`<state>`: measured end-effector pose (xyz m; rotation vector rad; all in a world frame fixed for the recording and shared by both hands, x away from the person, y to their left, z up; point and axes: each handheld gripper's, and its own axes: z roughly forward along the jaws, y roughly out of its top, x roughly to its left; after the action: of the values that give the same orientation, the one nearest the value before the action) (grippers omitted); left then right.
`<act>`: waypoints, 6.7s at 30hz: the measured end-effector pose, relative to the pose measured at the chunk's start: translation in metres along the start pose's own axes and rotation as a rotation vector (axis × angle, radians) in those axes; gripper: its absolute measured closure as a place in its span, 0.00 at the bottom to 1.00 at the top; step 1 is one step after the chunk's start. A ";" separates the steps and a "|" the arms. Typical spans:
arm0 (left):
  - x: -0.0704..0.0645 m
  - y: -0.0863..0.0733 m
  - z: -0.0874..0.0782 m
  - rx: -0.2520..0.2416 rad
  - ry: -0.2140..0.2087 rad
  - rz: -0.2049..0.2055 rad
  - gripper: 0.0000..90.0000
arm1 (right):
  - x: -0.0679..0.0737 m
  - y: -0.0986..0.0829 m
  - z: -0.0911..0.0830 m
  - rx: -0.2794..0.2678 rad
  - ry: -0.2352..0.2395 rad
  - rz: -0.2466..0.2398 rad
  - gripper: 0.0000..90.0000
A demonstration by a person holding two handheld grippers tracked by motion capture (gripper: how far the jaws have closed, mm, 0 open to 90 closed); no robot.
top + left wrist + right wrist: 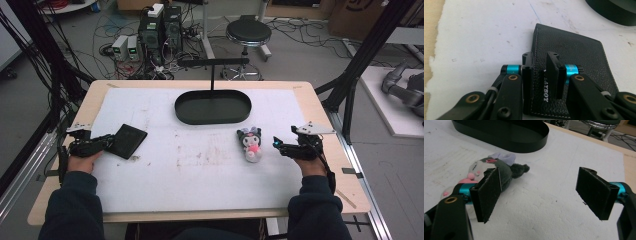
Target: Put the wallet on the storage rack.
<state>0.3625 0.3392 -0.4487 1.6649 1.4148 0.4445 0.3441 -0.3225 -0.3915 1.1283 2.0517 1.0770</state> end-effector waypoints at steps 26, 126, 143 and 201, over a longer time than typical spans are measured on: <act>-0.008 -0.003 0.010 0.034 -0.143 -0.085 0.70 | 0.000 -0.001 0.001 0.008 0.000 0.002 0.23; -0.132 0.023 0.006 -0.174 -0.219 0.301 0.87 | -0.001 -0.001 -0.003 -0.006 0.020 0.023 0.23; -0.149 0.107 0.052 -0.252 -0.225 0.237 0.87 | -0.006 -0.001 -0.005 -0.032 0.037 0.049 0.23; -0.195 0.104 0.186 -0.016 -0.199 0.206 0.49 | -0.010 -0.006 -0.009 -0.057 0.069 0.093 0.23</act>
<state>0.5078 0.0914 -0.4171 1.7974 1.0979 0.3911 0.3397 -0.3368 -0.3904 1.1830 2.0251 1.2278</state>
